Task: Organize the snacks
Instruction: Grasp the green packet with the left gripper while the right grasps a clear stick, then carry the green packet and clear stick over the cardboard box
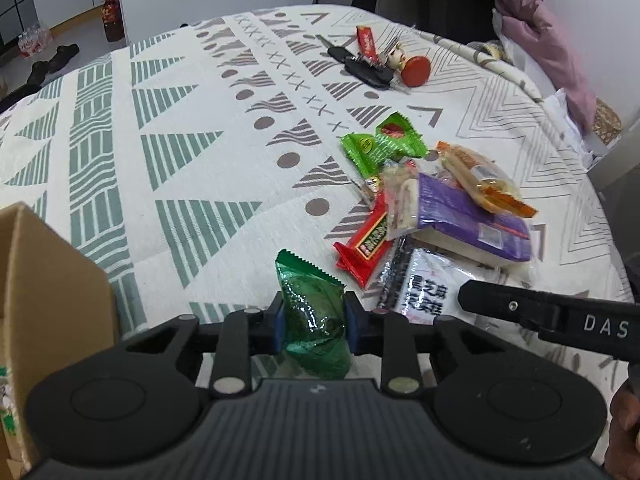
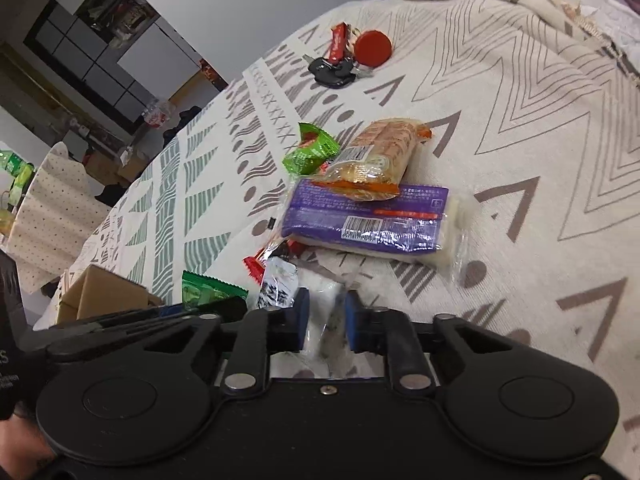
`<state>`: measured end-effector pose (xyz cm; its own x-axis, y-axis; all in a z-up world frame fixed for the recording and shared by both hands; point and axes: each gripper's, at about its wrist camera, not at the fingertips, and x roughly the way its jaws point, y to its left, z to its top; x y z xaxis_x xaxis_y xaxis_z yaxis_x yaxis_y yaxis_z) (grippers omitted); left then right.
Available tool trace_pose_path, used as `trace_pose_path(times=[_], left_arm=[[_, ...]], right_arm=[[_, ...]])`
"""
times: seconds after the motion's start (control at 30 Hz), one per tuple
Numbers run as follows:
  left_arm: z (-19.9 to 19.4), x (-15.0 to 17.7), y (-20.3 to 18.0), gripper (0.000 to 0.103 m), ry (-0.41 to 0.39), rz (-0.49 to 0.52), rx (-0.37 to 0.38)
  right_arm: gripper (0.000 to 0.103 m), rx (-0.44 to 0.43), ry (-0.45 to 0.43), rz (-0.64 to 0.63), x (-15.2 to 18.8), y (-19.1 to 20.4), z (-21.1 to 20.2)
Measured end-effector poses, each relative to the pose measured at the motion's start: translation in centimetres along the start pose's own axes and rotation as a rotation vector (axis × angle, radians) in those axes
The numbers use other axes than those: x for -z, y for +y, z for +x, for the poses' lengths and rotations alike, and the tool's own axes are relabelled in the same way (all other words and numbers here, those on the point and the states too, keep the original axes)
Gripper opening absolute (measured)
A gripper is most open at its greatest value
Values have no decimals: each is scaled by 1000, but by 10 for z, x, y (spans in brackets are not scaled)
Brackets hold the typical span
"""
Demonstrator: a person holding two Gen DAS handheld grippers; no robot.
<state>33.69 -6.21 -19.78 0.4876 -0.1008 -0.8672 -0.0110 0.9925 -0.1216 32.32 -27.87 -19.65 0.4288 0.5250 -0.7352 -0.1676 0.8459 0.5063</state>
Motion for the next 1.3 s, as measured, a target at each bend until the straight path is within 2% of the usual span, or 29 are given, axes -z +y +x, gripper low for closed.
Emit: trace_pose_path(times=[0.33, 0.93, 1.3], left_arm=[[-48, 9, -2, 27, -63, -9, 16], [-139, 22, 12, 27, -183, -9, 11], [-175, 27, 30, 27, -238, -35, 20]], right_arm=[[3, -18, -66, -44, 10, 16, -39], [2, -70, -186, -116, 21, 59, -100], [2, -103, -229, -182, 21, 92, -125]])
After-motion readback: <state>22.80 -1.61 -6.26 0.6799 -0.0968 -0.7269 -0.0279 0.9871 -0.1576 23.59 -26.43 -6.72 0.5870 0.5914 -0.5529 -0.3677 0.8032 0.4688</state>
